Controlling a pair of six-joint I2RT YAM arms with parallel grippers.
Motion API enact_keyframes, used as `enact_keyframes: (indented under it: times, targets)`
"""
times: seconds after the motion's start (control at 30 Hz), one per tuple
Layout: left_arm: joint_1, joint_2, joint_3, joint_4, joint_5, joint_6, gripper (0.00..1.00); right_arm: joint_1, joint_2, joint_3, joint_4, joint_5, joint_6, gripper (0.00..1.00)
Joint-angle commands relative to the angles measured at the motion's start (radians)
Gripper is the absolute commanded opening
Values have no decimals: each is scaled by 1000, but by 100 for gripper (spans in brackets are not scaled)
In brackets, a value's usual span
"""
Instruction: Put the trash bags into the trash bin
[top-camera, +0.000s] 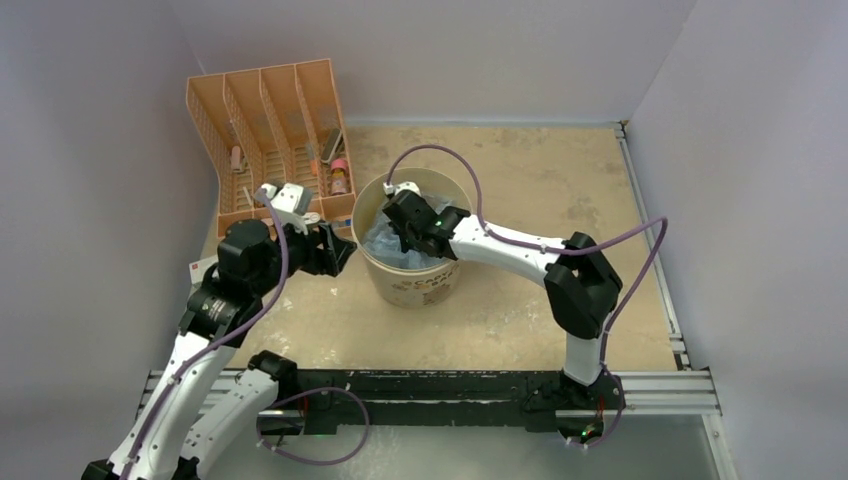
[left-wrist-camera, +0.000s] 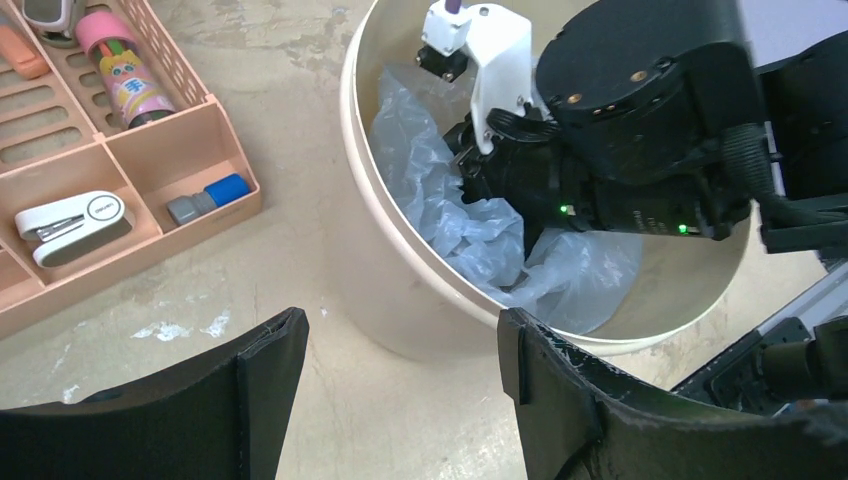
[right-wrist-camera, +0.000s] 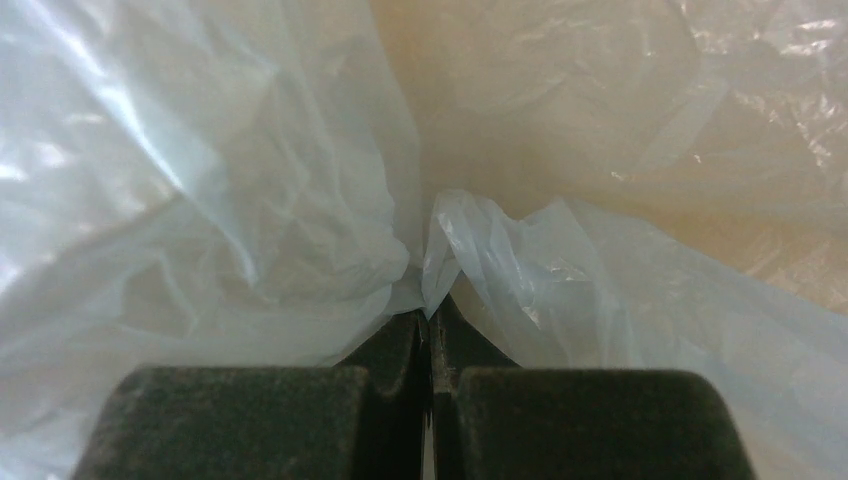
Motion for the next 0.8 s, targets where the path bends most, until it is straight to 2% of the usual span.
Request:
enact_keyframes:
  times: [0.0, 0.13, 0.33, 0.53, 0.77]
  targets:
    - [1, -52, -28, 17, 0, -50, 70, 6, 7, 0, -2, 47, -29, 0]
    - [1, -82, -89, 37, -17, -87, 71, 12, 33, -17, -17, 114, -28, 0]
    - [1, -127, -131, 88, 39, -131, 71, 12, 51, -34, -38, 147, -48, 0]
    - [1, -101, -134, 105, 54, -120, 71, 12, 52, -115, -34, 175, -57, 0]
    - [1, -56, -44, 129, 67, -124, 71, 11, -93, -183, -9, 92, -192, 0]
